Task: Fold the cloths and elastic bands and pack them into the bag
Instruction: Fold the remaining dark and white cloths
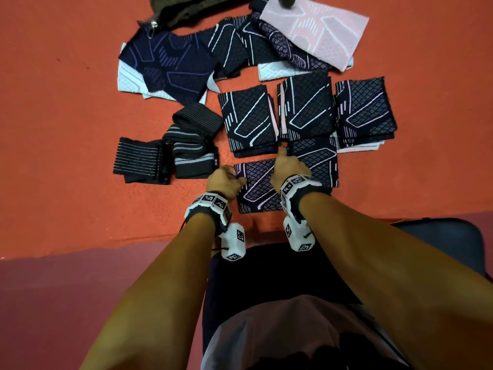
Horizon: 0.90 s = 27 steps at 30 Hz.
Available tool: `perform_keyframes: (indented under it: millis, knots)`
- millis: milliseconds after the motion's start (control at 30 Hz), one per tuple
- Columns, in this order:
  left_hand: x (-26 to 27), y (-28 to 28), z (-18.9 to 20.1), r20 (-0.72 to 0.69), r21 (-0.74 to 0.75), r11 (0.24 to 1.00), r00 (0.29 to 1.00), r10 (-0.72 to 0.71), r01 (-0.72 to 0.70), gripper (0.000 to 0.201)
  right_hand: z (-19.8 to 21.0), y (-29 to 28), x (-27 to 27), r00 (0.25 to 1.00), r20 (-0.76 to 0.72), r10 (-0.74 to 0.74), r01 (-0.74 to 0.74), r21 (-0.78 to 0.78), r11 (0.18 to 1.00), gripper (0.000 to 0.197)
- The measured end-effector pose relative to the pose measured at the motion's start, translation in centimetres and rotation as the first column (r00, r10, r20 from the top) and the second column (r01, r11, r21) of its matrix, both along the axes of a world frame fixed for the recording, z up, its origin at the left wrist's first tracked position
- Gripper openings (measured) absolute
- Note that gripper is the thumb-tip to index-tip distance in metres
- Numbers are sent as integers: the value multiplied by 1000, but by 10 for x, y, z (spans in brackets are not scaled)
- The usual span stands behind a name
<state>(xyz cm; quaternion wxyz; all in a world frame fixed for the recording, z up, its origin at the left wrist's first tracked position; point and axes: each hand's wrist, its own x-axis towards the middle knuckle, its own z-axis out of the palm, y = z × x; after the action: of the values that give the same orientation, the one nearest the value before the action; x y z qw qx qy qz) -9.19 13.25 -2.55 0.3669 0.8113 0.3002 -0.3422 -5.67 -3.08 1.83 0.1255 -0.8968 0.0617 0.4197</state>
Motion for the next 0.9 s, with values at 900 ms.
perform_keyframes:
  millis: [900]
  knots:
    - [80, 10, 81, 138, -334, 907, 939, 315, -255, 19, 81, 12, 109, 983, 181, 8, -19, 60, 998, 16]
